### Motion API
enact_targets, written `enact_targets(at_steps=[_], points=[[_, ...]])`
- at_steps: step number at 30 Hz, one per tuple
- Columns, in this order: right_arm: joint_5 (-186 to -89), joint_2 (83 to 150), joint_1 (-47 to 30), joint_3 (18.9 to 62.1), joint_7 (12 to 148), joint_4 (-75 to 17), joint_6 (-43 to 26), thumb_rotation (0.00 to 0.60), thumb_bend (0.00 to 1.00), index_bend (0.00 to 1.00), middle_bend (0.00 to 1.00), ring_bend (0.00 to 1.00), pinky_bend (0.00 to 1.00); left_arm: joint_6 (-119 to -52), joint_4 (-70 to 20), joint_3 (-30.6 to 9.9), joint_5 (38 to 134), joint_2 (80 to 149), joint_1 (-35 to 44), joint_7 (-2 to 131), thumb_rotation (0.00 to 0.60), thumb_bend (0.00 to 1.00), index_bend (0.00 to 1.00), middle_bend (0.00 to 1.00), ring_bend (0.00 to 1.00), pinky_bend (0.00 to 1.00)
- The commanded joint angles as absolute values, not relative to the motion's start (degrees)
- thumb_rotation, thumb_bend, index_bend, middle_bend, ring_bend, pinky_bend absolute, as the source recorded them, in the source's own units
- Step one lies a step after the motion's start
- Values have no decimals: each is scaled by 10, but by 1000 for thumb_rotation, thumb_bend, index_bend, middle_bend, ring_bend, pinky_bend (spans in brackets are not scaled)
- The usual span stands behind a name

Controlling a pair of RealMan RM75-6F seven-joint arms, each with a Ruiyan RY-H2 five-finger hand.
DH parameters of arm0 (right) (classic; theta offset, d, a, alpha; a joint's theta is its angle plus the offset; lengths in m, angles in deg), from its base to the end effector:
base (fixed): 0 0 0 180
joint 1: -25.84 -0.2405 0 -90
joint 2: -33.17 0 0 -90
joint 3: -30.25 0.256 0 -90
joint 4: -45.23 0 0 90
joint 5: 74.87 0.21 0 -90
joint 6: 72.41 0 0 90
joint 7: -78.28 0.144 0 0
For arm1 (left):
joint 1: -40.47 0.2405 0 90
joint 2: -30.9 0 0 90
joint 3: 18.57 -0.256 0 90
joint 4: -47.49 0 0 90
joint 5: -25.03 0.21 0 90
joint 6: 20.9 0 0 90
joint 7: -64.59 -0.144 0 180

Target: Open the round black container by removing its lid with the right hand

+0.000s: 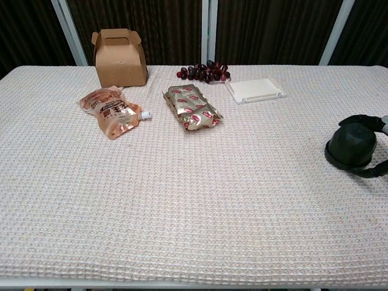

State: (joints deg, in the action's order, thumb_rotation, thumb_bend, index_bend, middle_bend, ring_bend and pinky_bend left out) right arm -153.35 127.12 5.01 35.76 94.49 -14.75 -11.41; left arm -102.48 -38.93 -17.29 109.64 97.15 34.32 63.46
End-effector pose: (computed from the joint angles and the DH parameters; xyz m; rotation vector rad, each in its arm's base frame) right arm -0.3241 -0.2783 -0.0045 1.4665 -1.3019 0.9389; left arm -0.3332 0.1837 0.1474 -1.4432 -0.8965 -0.7913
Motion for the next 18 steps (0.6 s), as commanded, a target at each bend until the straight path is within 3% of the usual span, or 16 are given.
enact_targets(at_steps=[1,6,18], points=[[-1533,1273,51,358,943,-145,-112,600,218,240,380,0,0,-1025,-389,-173,1097,972,343,635,600,21,111,67,0,231],[-1531,1277,54,360,944,-139,-106,600,228,331,403,0,0,-1025,-387,-174,1097,972,344,636,600,21,111,67,0,231],[-1543,1285,61,371,994,-121,-71,600,235,401,458,67,0,-1020,-388,-176,1098,973,341,632,600,20,111,67,0,232]])
